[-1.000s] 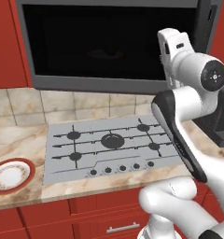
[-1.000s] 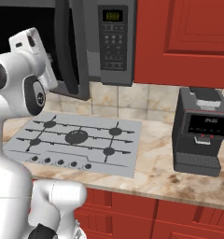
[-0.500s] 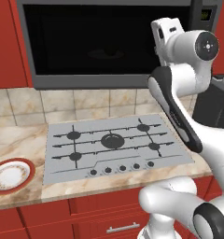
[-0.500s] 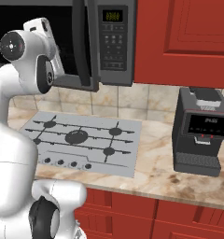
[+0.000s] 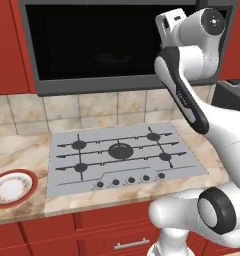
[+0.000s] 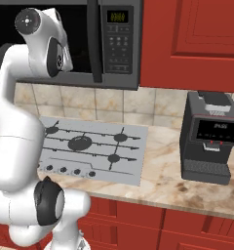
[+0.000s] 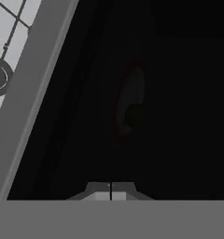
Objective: Pick the potato from the counter and place it in the microwave. Then turn on the microwave.
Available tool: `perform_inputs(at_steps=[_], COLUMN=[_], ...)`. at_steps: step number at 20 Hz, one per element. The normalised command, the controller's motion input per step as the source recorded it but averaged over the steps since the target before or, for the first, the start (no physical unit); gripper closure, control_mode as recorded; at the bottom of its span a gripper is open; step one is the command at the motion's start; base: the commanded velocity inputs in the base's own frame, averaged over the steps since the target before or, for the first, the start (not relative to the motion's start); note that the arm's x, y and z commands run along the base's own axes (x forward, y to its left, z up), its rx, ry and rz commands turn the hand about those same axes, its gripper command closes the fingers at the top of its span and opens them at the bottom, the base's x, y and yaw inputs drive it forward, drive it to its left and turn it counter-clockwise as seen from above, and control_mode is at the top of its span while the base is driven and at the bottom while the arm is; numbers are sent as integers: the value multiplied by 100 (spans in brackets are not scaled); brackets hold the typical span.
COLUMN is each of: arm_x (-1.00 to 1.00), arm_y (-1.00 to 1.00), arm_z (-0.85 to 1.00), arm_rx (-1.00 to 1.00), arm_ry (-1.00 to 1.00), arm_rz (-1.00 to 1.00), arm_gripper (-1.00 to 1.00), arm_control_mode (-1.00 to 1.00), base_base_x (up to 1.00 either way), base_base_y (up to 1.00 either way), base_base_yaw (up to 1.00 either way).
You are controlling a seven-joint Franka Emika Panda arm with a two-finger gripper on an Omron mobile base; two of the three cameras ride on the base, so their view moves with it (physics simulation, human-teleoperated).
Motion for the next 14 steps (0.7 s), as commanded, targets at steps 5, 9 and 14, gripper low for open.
perform_inputs(at_steps=[5, 9, 14], arm_x=[41, 38, -22], arm_y=[0, 0, -12], arm_z=[0, 0, 0], arm_rx=[0, 0, -3], arm_ry=[9, 9, 4], arm_rz=[1, 1, 1], arm_gripper=[100, 100, 100], arm_control_mode=[-100, -100, -100], base_base_x=[0, 0, 0], base_base_y=[0, 0, 0], base_base_yaw=[0, 0, 0])
